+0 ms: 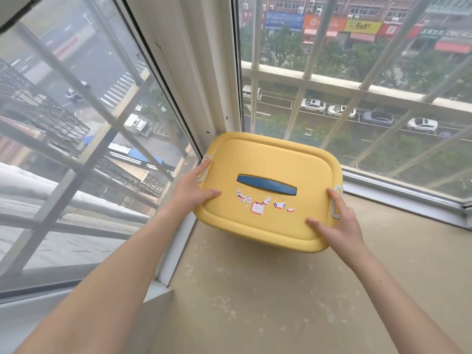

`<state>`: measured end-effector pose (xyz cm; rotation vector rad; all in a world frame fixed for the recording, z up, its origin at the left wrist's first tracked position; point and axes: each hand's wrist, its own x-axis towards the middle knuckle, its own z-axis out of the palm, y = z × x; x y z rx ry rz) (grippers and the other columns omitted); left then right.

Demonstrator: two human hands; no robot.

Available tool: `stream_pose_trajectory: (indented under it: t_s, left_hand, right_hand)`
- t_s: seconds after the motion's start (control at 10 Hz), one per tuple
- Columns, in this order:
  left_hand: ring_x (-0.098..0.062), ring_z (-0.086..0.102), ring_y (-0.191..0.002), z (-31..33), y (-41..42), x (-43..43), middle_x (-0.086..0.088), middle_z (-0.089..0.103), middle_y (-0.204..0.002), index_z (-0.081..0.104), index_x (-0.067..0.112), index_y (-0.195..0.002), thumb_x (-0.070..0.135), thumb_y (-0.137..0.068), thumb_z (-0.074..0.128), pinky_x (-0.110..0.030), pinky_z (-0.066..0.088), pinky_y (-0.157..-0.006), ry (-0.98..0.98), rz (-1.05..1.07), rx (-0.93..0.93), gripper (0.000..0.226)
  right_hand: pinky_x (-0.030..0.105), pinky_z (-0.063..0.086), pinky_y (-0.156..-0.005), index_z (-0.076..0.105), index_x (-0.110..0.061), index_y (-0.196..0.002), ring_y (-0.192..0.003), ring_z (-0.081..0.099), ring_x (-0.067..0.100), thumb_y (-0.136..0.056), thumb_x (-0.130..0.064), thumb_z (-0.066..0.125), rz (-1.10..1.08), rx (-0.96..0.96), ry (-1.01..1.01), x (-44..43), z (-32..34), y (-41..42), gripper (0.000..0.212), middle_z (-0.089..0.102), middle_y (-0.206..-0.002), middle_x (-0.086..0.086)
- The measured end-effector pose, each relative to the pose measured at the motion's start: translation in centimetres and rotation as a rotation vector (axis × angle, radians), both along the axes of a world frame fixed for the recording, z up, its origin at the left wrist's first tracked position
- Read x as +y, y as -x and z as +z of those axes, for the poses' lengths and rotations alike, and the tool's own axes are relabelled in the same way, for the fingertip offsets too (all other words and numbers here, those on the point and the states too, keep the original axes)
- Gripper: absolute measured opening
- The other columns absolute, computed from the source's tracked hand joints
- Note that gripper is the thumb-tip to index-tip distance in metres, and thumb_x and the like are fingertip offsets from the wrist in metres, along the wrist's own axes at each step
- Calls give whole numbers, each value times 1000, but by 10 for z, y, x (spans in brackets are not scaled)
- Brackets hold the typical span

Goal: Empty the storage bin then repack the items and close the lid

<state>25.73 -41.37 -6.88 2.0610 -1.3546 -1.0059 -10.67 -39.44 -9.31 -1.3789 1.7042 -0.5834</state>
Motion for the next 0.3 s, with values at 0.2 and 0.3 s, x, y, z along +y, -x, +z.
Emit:
stream_pose_trajectory:
  t_s: [0.2,0.3]
  left_hand:
    - [-31,39,-134,5,6,2,-9,45,-145,29,37,-152,35,-80,78,-36,31,-107,-72,-78,-157,87]
    - [-36,30,-133,17,15,10,-17,38,-146,28,29,-153,48,-86,66,-43,26,-110,-84,-128,-445,79]
  right_hand:
    - [27,36,-85,28,-55,-143,-99,45,12,-77,-43,79,7,25,-61,0,10,-1,84,43,-117,2]
    - [38,42,-96,22,-51,-147,-117,44,25,-80,-54,70,78,233,-71,3,21,-4,83,40,-127,7]
